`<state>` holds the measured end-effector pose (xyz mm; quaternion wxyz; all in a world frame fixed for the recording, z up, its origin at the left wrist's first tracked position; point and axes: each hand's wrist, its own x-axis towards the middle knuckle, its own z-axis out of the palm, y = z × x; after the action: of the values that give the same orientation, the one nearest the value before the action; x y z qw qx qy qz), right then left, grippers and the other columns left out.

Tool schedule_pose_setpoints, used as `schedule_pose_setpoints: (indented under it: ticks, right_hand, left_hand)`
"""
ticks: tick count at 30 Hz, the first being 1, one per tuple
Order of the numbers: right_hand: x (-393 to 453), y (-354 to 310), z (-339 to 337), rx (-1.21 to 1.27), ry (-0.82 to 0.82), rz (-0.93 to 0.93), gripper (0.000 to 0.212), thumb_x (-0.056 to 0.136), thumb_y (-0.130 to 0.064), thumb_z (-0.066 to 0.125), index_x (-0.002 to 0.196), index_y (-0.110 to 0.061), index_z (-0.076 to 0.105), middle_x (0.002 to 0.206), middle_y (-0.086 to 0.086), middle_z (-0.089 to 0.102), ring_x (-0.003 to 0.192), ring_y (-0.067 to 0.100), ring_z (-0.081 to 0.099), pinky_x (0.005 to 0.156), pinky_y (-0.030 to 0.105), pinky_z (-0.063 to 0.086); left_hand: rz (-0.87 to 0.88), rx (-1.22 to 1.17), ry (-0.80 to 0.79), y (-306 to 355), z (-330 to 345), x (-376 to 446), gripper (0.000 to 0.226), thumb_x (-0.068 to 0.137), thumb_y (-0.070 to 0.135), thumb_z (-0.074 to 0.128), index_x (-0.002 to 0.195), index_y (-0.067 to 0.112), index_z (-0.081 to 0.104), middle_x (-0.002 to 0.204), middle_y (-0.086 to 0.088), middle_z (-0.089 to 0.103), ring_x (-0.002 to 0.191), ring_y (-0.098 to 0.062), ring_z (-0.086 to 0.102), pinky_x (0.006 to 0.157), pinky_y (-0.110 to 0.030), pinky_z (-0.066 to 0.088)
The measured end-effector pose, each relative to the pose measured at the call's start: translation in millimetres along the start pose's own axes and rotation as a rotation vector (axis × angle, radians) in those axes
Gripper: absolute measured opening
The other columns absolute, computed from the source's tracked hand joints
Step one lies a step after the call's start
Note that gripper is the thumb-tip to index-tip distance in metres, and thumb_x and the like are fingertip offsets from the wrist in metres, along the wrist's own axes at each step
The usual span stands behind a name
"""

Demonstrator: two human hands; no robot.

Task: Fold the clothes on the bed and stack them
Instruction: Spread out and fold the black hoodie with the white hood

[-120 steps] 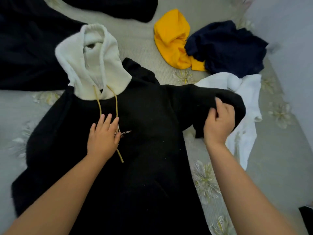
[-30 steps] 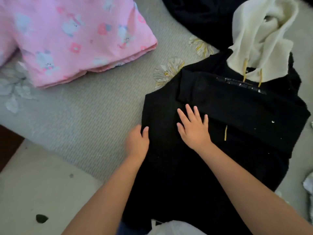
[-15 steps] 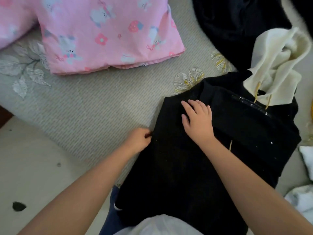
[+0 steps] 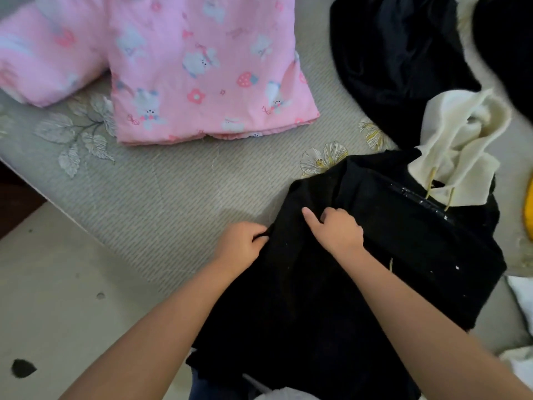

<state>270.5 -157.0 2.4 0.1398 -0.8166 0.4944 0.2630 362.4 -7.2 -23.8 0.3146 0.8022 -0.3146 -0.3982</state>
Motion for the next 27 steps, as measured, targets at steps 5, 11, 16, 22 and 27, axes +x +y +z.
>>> schedule_pose_setpoints:
  ticks: [5, 11, 16, 22, 27]
  right_hand:
    - [13.4, -30.1, -8.7, 0.135, -0.117, 0.03, 0.05, 0.084, -0.049, 0.054, 0.106, -0.004, 0.058, 0.113, 0.013, 0.058, 0.108, 0.032, 0.054, 0.084, 0.036, 0.045]
    - [1.1, -16.3, -2.6, 0.28, -0.104, -0.098, 0.013, 0.09, -0.021, 0.053, 0.089, -0.009, 0.058, 0.095, 0.011, 0.059, 0.096, 0.026, 0.055, 0.074, 0.027, 0.038]
    - [-28.5, 45.5, -27.5, 0.286, -0.013, -0.314, 0.044, 0.085, -0.012, 0.061, 0.055, -0.022, 0.03, 0.069, 0.001, 0.043, 0.071, 0.019, 0.042, 0.059, 0.023, 0.022]
    - [-45.5, 80.2, -59.5, 0.17, 0.052, -0.377, 0.049, 0.085, -0.008, 0.061, 0.055, -0.024, 0.025, 0.063, -0.009, 0.031, 0.068, 0.019, 0.043, 0.06, 0.024, 0.026]
    - [-47.5, 71.2, -80.7, 0.413, 0.229, -0.235, 0.047, 0.085, -0.006, 0.061, 0.055, -0.025, 0.029, 0.059, -0.007, 0.034, 0.06, 0.017, 0.038, 0.055, 0.025, 0.02]
  left_hand:
    - [0.084, -0.042, -0.037, 7.8, -16.6, -2.4, 0.015, 0.083, 0.001, 0.059, 0.092, 0.003, 0.071, 0.081, -0.004, 0.069, 0.069, -0.009, 0.063, 0.067, -0.015, 0.045]
    - [-0.131, -0.147, -0.02, -8.7, -13.7, -5.5, 0.021, 0.082, -0.007, 0.058, 0.095, 0.003, 0.071, 0.07, 0.013, 0.061, 0.061, 0.004, 0.057, 0.067, -0.021, 0.051]
    - [-0.151, -0.047, 0.236, 18.1, -28.8, 10.4, 0.018, 0.084, -0.003, 0.055, 0.094, 0.001, 0.07, 0.091, -0.012, 0.07, 0.082, -0.025, 0.063, 0.076, -0.02, 0.038]
    - [0.272, 0.153, 0.486, 103.0, -81.6, 45.0, 0.02, 0.085, -0.006, 0.046, 0.091, -0.006, 0.065, 0.089, -0.022, 0.066, 0.087, -0.035, 0.056, 0.074, -0.029, 0.032]
    - [0.324, 0.169, 0.484, 138.9, -113.2, 63.3, 0.02, 0.087, -0.003, 0.043, 0.095, -0.003, 0.062, 0.096, -0.017, 0.062, 0.094, -0.03, 0.053, 0.077, -0.029, 0.036]
